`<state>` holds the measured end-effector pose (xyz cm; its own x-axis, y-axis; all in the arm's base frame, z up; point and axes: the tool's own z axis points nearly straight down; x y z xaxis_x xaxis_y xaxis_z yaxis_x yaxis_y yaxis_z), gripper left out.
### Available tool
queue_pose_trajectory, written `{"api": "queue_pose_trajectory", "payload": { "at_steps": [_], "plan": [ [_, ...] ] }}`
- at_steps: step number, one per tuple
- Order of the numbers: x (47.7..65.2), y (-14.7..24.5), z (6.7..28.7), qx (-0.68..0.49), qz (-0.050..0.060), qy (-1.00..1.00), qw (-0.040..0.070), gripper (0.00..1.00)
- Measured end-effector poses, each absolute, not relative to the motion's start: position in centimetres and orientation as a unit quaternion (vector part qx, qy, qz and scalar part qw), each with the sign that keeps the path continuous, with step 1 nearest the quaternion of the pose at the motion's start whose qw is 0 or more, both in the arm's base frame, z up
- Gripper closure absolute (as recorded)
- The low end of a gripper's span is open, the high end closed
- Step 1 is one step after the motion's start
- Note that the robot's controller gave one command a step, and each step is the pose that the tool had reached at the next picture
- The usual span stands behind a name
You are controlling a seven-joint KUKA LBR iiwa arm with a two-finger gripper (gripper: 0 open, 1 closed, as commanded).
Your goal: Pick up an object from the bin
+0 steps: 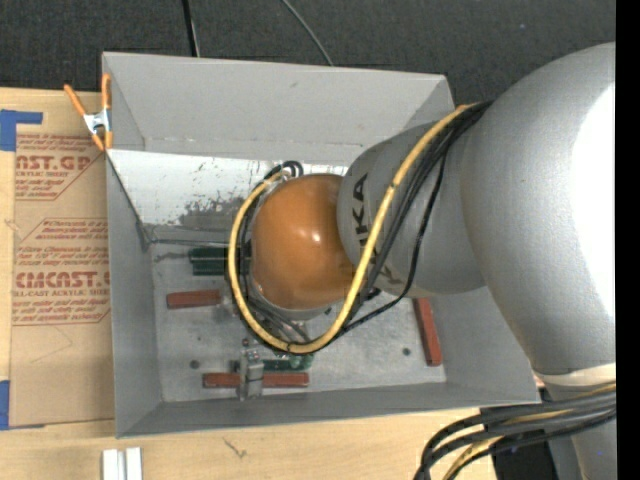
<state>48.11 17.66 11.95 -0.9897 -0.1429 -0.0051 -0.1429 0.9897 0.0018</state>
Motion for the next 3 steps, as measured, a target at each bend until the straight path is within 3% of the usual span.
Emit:
{"api": "queue_pose_trajectory", "payload": {
  "at_steps": [1, 2, 3],
  "plan": [
    [48.43, 16.66, 8.31, -0.178, 0.001, 0.984, 0.000, 1.00],
    [48.61, 16.68, 8.39, -0.178, 0.001, 0.984, 0.003, 0.00],
    [48.61, 16.68, 8.39, -0.178, 0.001, 0.984, 0.003, 0.00]
  ]
}}
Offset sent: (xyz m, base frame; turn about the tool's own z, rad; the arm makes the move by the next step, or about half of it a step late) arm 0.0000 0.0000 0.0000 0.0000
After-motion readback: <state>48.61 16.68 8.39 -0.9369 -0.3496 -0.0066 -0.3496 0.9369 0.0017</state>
